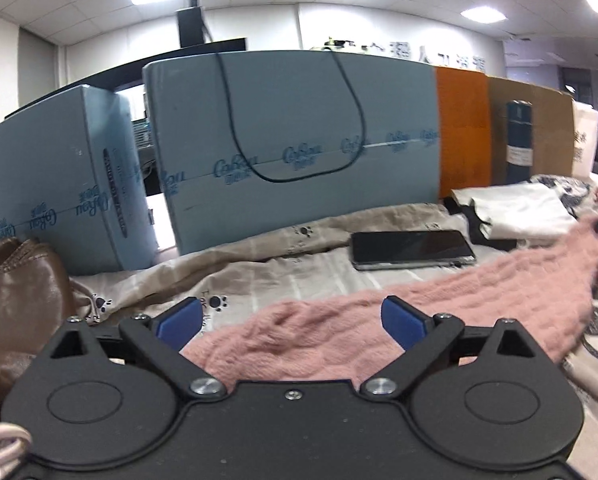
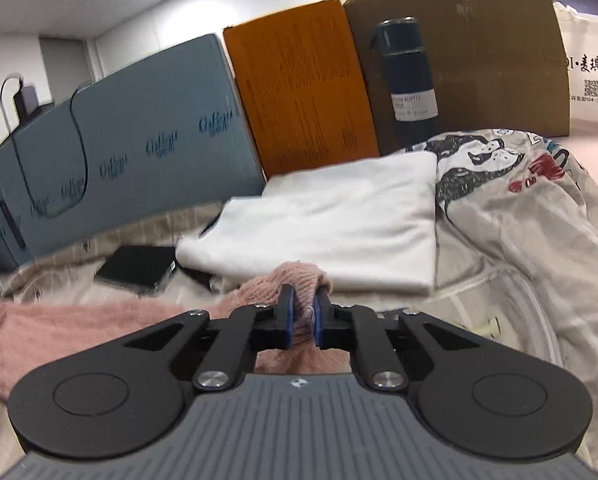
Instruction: Fold clothes
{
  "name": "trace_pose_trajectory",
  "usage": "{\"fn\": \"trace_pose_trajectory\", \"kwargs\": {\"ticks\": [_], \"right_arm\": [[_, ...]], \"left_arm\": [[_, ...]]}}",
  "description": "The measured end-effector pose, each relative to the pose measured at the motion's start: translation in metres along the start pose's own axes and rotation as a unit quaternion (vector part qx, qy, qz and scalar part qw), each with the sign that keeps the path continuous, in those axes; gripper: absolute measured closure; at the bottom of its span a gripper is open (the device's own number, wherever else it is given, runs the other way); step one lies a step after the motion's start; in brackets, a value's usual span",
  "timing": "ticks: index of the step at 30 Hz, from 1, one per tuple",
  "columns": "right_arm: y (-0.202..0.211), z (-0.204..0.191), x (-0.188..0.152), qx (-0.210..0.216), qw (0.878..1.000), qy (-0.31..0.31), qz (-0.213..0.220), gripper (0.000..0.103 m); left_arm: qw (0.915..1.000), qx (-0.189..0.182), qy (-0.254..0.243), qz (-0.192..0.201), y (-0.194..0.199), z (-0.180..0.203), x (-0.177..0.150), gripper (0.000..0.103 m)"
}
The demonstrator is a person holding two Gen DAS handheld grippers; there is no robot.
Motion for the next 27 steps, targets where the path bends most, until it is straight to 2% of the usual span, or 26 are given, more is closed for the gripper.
{"fn": "trace_pose_trajectory", "kwargs": {"ticks": [4,7,9,11,14,19,22,23,24,26,27], "right_arm": [[-0.016,0.011,-0.014,-0.029,0.998,-0.021,-0.047,0.091],[-0.008,0.024,-0.017,-0.035,0.995,-0.080,-0.054,0.072],[0.008,0.027,-0.015,-0.041,0.991,-0.119,-0.047,0.048],[0.015,0.023,-0.019,-0.026,0.986,-0.150,-0.062,0.043],[0.017,0.014,-0.028,-0.001,0.977,-0.191,-0.093,0.043],[-0.004,0.008,-0.034,0.003,0.967,-0.242,-0.082,0.041],[-0.018,0.007,-0.031,-0.012,0.966,-0.253,-0.049,0.044],[-0.020,0.005,-0.031,-0.021,0.968,-0.248,-0.042,0.055],[-0.022,0.003,-0.031,-0.031,0.969,-0.243,-0.035,0.071],[-0.019,0.001,-0.029,-0.022,0.970,-0.241,-0.018,0.086],[-0.013,0.000,-0.026,-0.017,0.970,-0.241,-0.002,0.087]], "left_arm": [[0.9999,-0.004,0.005,-0.015,0.000,0.002,-0.008,0.005],[0.9988,-0.017,0.034,-0.031,0.001,0.000,-0.013,0.005],[0.9970,-0.028,0.061,-0.039,0.003,-0.003,-0.015,0.005],[0.9955,-0.033,0.080,-0.039,0.006,-0.004,-0.017,0.004],[0.9943,-0.036,0.093,-0.038,0.008,-0.005,-0.020,0.003],[0.9925,-0.043,0.109,-0.034,0.011,-0.012,-0.024,0.002],[0.9905,-0.031,0.130,-0.035,0.009,-0.024,-0.028,0.002],[0.9897,-0.029,0.136,-0.035,0.008,-0.027,-0.029,0.002],[0.9889,-0.027,0.142,-0.034,0.008,-0.029,-0.030,0.002],[0.9875,-0.027,0.152,-0.030,0.009,-0.034,-0.030,0.002],[0.9872,-0.029,0.155,-0.026,0.010,-0.035,-0.029,0.002]]}}
Point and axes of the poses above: each gripper's, at about its wrist camera, not at the fingertips, and y roughly against the way its jaws point, z to its right, x to its top, the point moved 6 cm from there along -y, roughly the way its jaws point, and after that the axes turned 2 degrees about x, right-handed, at the moved point
